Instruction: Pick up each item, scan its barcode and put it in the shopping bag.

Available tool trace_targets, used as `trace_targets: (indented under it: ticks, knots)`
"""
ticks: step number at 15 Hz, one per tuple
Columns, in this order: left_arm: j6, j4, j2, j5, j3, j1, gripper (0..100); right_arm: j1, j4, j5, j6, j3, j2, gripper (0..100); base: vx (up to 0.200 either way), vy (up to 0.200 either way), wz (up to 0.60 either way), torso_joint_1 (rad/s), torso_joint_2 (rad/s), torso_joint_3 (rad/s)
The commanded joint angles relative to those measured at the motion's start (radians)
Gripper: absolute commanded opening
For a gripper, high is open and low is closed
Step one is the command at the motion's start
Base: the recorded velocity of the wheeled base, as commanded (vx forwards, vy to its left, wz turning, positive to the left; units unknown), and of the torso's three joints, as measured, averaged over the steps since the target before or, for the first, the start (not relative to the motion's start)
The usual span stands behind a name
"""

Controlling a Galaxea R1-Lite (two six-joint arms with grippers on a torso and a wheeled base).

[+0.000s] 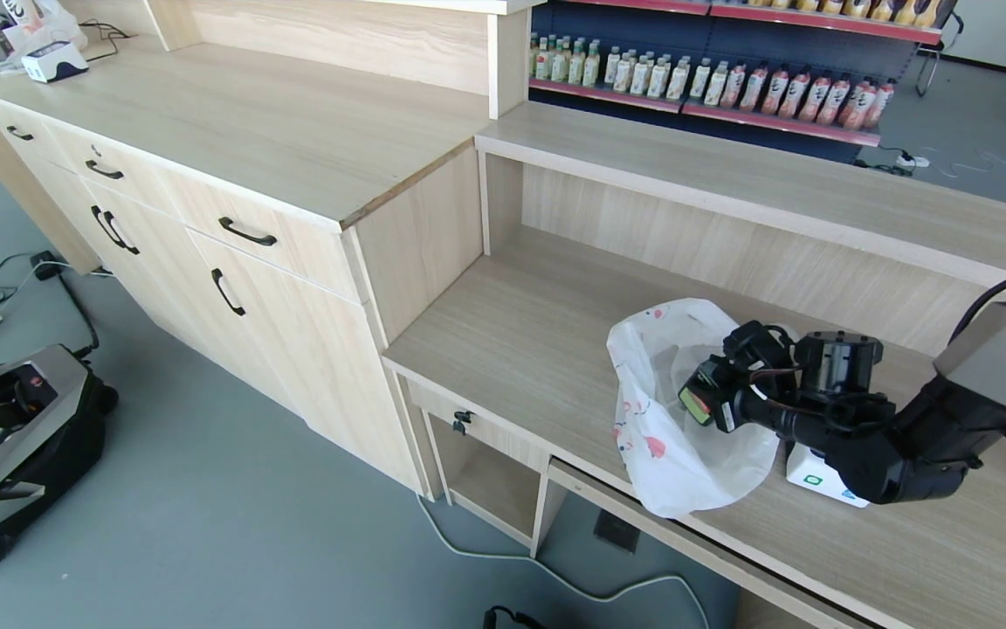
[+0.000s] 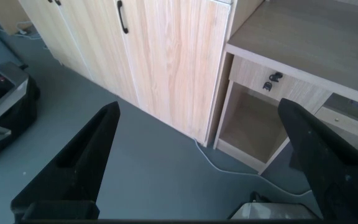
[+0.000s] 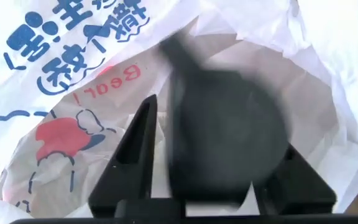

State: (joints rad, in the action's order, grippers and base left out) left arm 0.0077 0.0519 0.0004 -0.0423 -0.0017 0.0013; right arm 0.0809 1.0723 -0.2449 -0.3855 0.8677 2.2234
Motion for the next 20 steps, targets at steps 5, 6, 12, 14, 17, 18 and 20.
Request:
trace_targets:
  ticks: [5,6,12,14,17,18,20]
  knots:
    - [0.0,0.0,0.0,-0.001,0.0,0.0,100,-0.019,-0.051,-0.002,0.097,-0.035,-0.205,100,0.0,0.0,0.0,0.0,0.0,0.0]
    - [0.0,0.0,0.0,0.001,0.0,0.0,100,-0.03,-0.068,-0.002,0.099,-0.044,-0.246,100,0.0,0.0,0.0,0.0,0.0,0.0]
    - [0.0,0.0,0.0,-0.001,0.0,0.0,100,-0.337,-0.468,0.041,0.027,-0.274,-0.916,100,0.0,0.0,-0.2,-0.001,0.0,0.001]
    - [0.0,0.0,0.0,-0.001,0.0,0.0,100,-0.506,-0.647,0.05,-0.012,-0.274,-1.021,100,0.0,0.0,-0.6,-0.002,0.0,0.002]
    - [0.0,0.0,0.0,0.001,0.0,0.0,100,-0.77,-0.919,0.337,-0.042,-0.288,-1.102,100,0.0,0.0,-0.6,0.004,0.0,0.002]
    - [0.0,0.0,0.0,0.001,0.0,0.0,100,-0.793,-0.943,0.407,-0.038,-0.291,-1.097,100,0.0,0.0,-0.6,0.002,0.0,0.002]
    - [0.0,0.0,0.0,-0.001,0.0,0.0,100,-0.806,-0.939,0.549,0.028,-0.297,-1.028,100,0.0,0.0,-0.3,0.001,0.0,0.001]
